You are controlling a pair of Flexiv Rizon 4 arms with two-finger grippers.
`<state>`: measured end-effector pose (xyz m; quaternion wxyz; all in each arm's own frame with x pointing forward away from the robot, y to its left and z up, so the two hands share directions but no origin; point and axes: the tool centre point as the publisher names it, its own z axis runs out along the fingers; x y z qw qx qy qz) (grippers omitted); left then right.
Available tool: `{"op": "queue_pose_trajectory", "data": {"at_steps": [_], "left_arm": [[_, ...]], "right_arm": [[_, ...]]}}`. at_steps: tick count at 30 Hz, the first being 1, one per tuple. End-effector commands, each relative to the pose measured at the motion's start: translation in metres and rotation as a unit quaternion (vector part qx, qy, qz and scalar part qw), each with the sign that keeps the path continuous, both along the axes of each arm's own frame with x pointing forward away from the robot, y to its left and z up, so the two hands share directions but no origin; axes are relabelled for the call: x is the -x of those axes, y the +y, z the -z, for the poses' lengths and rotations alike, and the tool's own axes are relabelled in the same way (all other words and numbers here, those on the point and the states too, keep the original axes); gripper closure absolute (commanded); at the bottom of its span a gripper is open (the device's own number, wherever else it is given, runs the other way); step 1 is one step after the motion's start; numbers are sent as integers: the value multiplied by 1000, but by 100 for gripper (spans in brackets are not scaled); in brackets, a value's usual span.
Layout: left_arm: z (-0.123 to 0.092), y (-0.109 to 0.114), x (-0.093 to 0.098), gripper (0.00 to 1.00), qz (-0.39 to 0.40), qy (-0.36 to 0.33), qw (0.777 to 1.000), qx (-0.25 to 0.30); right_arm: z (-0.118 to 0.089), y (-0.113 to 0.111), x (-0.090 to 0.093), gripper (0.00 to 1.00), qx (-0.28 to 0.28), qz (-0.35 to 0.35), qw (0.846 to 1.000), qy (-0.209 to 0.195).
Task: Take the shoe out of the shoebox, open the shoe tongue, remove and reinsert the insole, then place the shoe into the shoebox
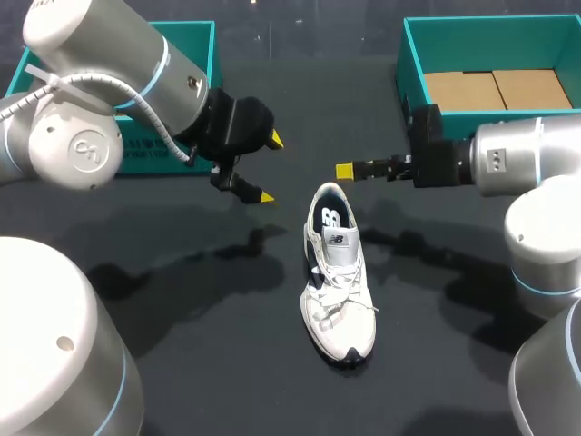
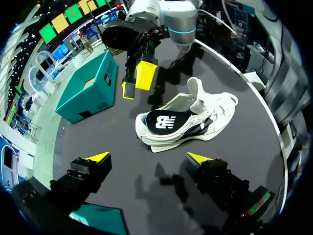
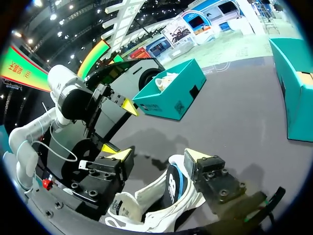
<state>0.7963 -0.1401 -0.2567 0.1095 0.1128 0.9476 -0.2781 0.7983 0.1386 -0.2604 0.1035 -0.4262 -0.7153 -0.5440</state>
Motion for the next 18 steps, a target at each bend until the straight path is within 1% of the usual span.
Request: {"op": "queue_pose_trajectory", "data": {"at_steps": [1,3,12,15,18], "left_arm": [[0,1,1,0,0,-1,1000,0],[0,1,1,0,0,-1,1000,0],[0,1,1,0,0,-1,1000,0],[0,1,1,0,0,-1,1000,0],[0,1,1,0,0,-1,1000,0]], "right_arm": [[3,0,3,51,-4,2,1000,-3],[3,0,3,54,-4,2,1000,-3],[3,0,3,53,-4,2,1000,-3],[3,0,3,57,-4,2,1000,-3],[3,0,3,58,-4,2,1000,-3]]}}
